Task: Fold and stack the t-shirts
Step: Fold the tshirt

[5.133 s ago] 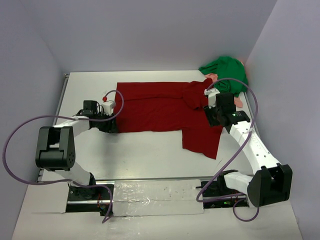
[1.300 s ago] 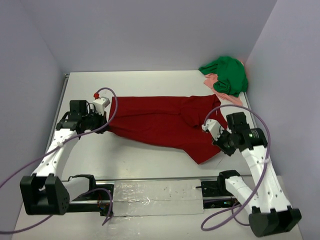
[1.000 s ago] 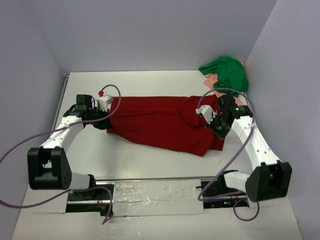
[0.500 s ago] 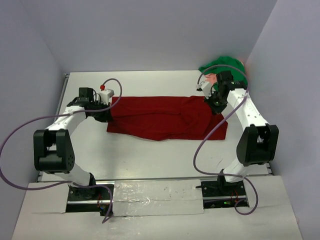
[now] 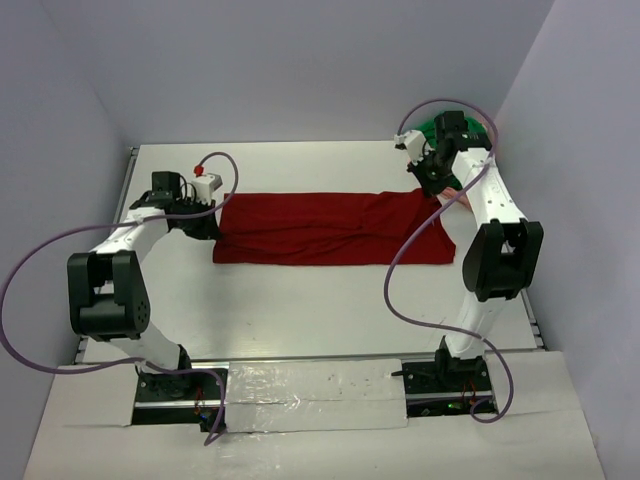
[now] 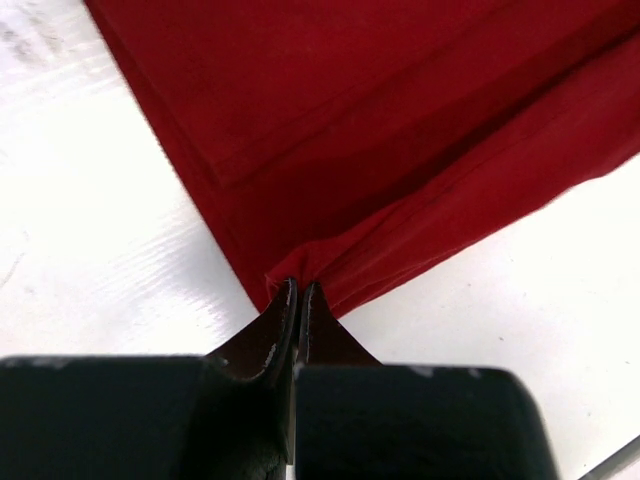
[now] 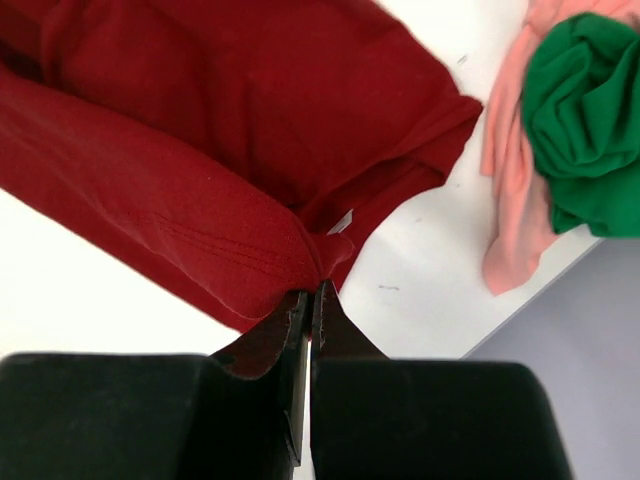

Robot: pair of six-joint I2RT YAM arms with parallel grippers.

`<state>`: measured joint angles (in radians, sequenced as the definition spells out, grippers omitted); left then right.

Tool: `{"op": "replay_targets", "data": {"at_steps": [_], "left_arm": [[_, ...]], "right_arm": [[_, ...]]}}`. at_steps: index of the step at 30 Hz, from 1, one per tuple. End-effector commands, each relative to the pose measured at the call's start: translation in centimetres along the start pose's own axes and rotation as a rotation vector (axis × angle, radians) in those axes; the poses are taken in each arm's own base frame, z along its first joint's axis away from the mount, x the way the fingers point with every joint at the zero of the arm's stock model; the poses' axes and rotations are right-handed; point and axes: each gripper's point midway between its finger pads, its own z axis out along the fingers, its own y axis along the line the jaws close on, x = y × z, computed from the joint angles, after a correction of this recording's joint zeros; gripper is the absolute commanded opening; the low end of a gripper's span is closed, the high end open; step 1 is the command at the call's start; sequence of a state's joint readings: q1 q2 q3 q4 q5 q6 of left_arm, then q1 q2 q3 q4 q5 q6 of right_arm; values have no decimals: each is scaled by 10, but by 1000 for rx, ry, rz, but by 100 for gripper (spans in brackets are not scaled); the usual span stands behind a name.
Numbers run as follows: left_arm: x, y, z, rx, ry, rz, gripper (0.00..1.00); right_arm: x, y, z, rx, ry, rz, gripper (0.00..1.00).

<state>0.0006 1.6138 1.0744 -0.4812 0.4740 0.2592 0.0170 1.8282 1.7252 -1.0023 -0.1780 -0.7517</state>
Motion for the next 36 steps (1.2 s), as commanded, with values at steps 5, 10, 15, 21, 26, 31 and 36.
{"op": "replay_targets", "data": {"at_steps": [5,10,15,21,26,31,36], "left_arm": [[-30,25,-3,-40,-88,27,0],[-33,37,5,-73,-106,21,0],[-42,50,16,-96,-119,11,0],[-56,66,28,-141,-161,-5,57],[-70,76,26,-203,-233,-2,86],[-82,73,6,-263,-327,-9,86],[-89,41,-25,-243,-395,9,86]], "right_arm": [[-5,-30,2,38,-3,41,0],[-2,-40,17,38,16,57,0],[-5,-51,31,41,16,74,0],[-13,-57,51,29,-3,99,15],[-20,-58,67,43,-40,128,59],[-36,-55,49,126,-148,203,61],[-38,-13,16,136,-193,201,62]]}}
